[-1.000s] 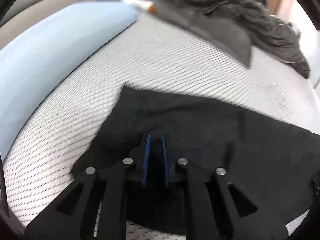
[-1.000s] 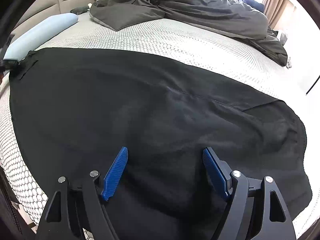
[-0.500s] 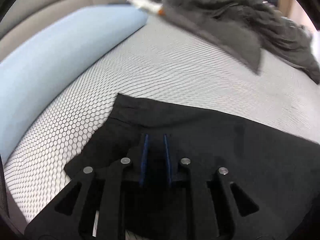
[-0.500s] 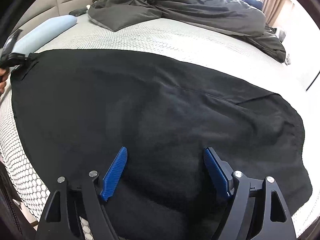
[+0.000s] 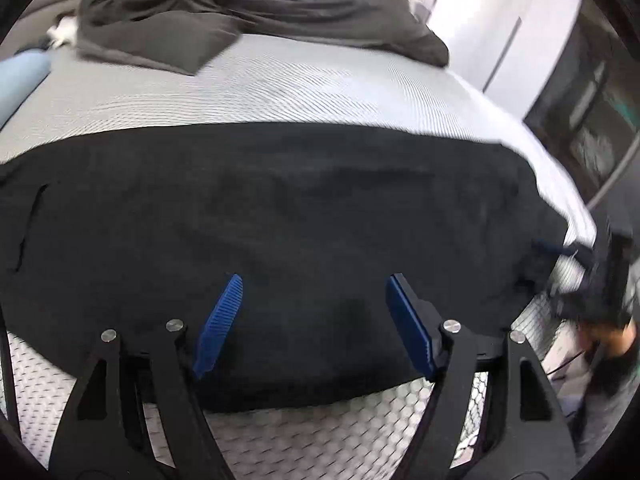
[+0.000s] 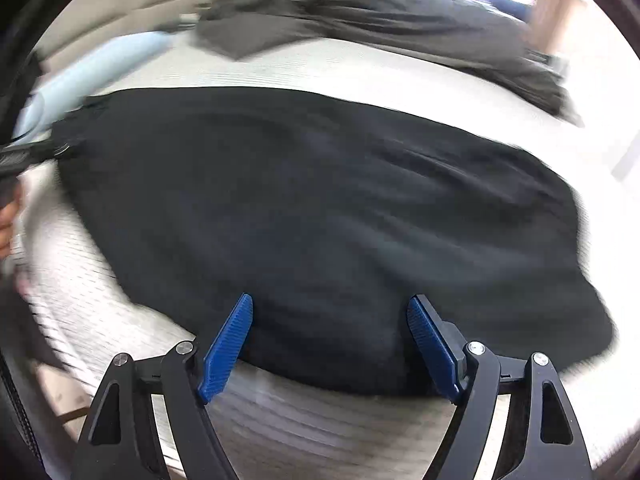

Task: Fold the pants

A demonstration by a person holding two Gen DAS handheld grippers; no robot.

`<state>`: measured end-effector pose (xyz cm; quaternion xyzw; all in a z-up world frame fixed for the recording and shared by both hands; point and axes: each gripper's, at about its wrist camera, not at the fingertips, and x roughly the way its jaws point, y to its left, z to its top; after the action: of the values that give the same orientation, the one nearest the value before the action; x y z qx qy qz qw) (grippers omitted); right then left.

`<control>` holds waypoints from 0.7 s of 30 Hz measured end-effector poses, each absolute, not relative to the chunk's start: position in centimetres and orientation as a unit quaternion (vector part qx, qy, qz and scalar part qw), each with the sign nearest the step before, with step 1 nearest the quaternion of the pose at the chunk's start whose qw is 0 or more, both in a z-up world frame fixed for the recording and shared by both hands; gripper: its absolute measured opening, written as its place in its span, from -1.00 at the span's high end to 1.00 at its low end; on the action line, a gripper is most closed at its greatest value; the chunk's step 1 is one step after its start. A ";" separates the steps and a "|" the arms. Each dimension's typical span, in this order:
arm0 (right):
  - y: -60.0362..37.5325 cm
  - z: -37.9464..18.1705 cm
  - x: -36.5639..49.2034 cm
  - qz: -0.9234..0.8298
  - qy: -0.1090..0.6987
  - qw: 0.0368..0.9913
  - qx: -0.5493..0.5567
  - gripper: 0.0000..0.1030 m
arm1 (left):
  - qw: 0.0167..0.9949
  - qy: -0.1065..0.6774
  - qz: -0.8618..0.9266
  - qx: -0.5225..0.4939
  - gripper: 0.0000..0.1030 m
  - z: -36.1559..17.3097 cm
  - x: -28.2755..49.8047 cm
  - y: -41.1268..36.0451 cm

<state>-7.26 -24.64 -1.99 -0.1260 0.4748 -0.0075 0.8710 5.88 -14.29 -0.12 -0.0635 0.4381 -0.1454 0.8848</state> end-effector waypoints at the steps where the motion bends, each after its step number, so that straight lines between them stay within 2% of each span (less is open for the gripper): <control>1: -26.5 -2.2 -7.5 -0.052 0.475 0.867 -0.138 -0.57 | 0.883 0.443 -0.145 -0.052 -0.40 -0.5 5.8 -15.2; 3: -29.6 -2.4 -7.8 -0.105 0.479 0.862 -0.127 -0.59 | 0.881 0.448 -0.146 -0.043 -0.40 -0.6 4.6 -16.8; 7: -33.9 -0.7 -9.6 -0.125 0.462 0.877 -0.038 -0.59 | 0.882 0.442 -0.162 -0.041 -0.40 -0.4 3.9 -18.4; 13: -40.3 0.4 -12.9 -0.089 0.404 0.882 0.224 -0.59 | 0.871 0.436 -0.226 0.007 -0.41 -1.0 5.8 -24.7; 17: -42.8 -1.8 -12.1 -0.051 0.361 0.863 0.350 -0.59 | 0.863 0.431 -0.237 0.116 -0.53 -2.4 4.3 -28.3; 21: -44.4 -3.1 -9.5 -0.044 0.295 0.852 0.431 -0.59 | 0.859 0.439 -0.255 0.068 -0.53 -1.7 4.6 -27.1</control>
<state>-9.50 -44.45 -3.12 0.4307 0.2947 -0.0436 0.8519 4.56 -27.13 -1.70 0.0682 0.4394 -0.2547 0.8587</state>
